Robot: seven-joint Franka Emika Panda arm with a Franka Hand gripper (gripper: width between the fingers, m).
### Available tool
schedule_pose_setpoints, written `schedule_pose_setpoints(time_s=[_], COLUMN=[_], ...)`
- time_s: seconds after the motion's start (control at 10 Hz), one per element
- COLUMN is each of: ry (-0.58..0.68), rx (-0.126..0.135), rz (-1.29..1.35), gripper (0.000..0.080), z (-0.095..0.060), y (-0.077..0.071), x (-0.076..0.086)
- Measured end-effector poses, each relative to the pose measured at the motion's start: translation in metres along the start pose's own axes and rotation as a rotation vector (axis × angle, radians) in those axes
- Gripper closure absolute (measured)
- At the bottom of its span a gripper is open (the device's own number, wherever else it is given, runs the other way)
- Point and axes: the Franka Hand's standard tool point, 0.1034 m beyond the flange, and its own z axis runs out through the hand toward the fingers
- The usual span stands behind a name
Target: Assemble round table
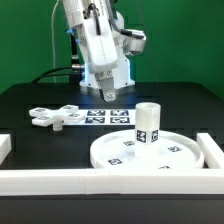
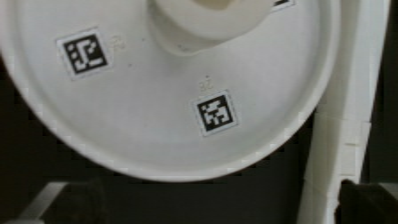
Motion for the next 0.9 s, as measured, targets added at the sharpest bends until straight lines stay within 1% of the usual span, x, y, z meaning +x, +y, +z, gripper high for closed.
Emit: schedule_pose_setpoints(time_s=[0.1,0.7,0.8,0.9], ry=[-0.001,-0.006,-0.035,-0.033], rx=[-0.016,-0.023,-0.076,-0.100], rz=[-0.150,-0.478,-0.627,-0.783], gripper=[0.0150,0.0150,0.0150,0.0150], z=[0.0014,0.0032,0.0056,0.0080], y=[0.0024,0.0035,-0.0002,-0.0020], x=[0.0000,-0.0004,-0.0066,-0.0069])
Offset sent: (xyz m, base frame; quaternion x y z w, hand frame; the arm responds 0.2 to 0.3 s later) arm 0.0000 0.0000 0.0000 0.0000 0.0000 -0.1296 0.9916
